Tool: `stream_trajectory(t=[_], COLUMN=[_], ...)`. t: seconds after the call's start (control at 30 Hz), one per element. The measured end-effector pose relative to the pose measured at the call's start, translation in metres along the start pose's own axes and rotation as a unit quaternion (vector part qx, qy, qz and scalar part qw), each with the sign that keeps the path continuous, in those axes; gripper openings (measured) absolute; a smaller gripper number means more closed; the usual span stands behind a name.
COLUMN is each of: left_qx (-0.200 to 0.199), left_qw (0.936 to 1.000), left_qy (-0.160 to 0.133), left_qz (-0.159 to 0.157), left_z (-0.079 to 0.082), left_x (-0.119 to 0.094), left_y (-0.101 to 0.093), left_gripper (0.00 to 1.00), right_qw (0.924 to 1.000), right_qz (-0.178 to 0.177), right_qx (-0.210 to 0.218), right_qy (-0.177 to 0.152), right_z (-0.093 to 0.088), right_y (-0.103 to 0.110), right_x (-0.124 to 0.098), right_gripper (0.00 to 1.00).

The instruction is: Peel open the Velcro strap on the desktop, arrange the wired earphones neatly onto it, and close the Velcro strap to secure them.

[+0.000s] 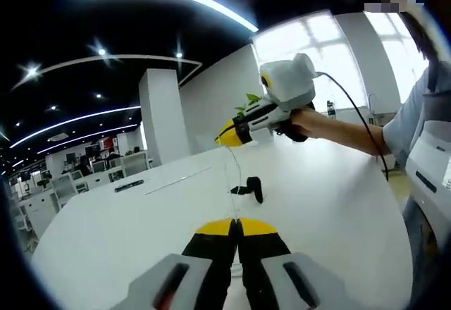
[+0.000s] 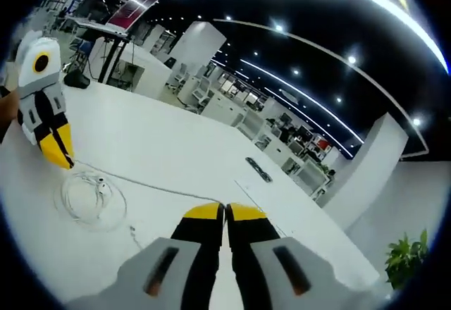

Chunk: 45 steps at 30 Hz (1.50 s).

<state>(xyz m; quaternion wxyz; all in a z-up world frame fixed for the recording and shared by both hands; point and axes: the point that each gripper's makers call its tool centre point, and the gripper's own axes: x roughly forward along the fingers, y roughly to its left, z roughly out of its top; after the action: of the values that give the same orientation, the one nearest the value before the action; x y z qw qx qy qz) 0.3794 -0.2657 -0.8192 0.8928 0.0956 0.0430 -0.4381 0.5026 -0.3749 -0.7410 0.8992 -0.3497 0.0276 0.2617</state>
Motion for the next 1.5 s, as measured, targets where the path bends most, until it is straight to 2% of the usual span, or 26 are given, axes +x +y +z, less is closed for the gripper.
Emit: stream_trajectory(t=[0.2,0.3,0.37,0.43,0.47,0.5,0.57,0.67,0.73,0.83,0.9,0.97,1.0,1.03,1.13,1.2,1.3,1.37,1.43,1.47,1.5], left_qx=[-0.011,-0.003,0.019,0.023,0.018,0.008,0.003,0.016,0.02,0.017,0.018,0.018,0.018,0.018,0.011,0.008,0.006,0.006,0.005,0.006,0.006], left_qw=[0.9998,0.9992,0.999,0.999,0.999,0.999,0.9988,0.9988,0.9989,0.9992,0.9992,0.999,0.9989,0.9988,0.9985,0.9984,0.9982,0.9981,0.9979,0.9978,0.9977], left_qy=[0.009,0.026,0.027,0.027,0.022,0.016,0.014,0.019,0.021,0.022,0.027,0.031,0.033,0.034,0.041,0.043,0.046,0.047,0.049,0.049,0.05], left_qz=[-0.012,-0.028,-0.029,-0.028,-0.034,-0.042,-0.047,-0.042,-0.035,-0.029,-0.025,-0.027,-0.029,-0.031,-0.036,-0.036,-0.038,-0.04,-0.043,-0.044,-0.045], left_z=[-0.005,-0.011,-0.013,-0.013,-0.012,-0.009,-0.008,-0.009,-0.01,-0.012,-0.014,-0.016,-0.017,-0.017,-0.019,-0.019,-0.02,-0.021,-0.021,-0.021,-0.021], left_x=[-0.004,-0.001,0.003,0.004,0.004,0.005,0.005,0.004,0.0,-0.003,-0.002,0.002,0.004,0.005,0.01,0.011,0.014,0.016,0.018,0.019,0.021], left_y=[-0.011,-0.021,-0.025,-0.025,-0.027,-0.028,-0.029,-0.027,-0.023,-0.018,-0.016,-0.017,-0.019,-0.02,-0.023,-0.022,-0.023,-0.024,-0.026,-0.027,-0.028], left_gripper=[0.05,0.05,0.06,0.07,0.08,0.09,0.13,0.17,0.18,0.18,0.18,0.17,0.17,0.17,0.17,0.17,0.17,0.17,0.17,0.17,0.17], right_qw=[0.9998,0.9984,0.9952,0.9866,0.9799,0.9738,0.9626,0.9527,0.9495,0.9406,0.9382,0.941,0.9478,0.9508,0.9494,0.9546,0.956,0.9532,0.9476,0.9393,0.9351], right_qz=[-0.01,0.021,0.049,0.09,0.114,0.132,0.176,0.213,0.224,0.244,0.238,0.233,0.232,0.233,0.23,0.222,0.22,0.222,0.234,0.253,0.261], right_qx=[0.006,0.023,0.032,0.059,0.077,0.101,0.12,0.145,0.165,0.197,0.215,0.215,0.193,0.185,0.205,0.191,0.187,0.199,0.21,0.227,0.234], right_qy=[-0.017,-0.047,-0.078,-0.122,-0.145,-0.155,-0.167,-0.161,-0.145,-0.132,-0.13,-0.118,-0.103,-0.087,-0.061,-0.053,-0.051,-0.052,-0.054,-0.052,-0.05], right_z=[0.011,0.025,0.042,0.063,0.072,0.075,0.079,0.068,0.054,0.034,0.026,0.016,0.007,-0.001,-0.019,-0.028,-0.032,-0.03,-0.023,-0.018,-0.015], right_y=[-0.01,0.005,0.019,0.036,0.045,0.052,0.067,0.082,0.085,0.09,0.086,0.085,0.086,0.087,0.082,0.075,0.067,0.064,0.07,0.078,0.082], right_x=[0.007,0.015,0.018,0.019,0.018,0.019,0.023,0.032,0.04,0.048,0.053,0.058,0.061,0.062,0.059,0.052,0.035,0.026,0.018,0.013,0.012], right_gripper=[0.04,0.04,0.04,0.04,0.04,0.04,0.04,0.04,0.04,0.04,0.04,0.04,0.04,0.06,0.1,0.1,0.11,0.11,0.11,0.11,0.11])
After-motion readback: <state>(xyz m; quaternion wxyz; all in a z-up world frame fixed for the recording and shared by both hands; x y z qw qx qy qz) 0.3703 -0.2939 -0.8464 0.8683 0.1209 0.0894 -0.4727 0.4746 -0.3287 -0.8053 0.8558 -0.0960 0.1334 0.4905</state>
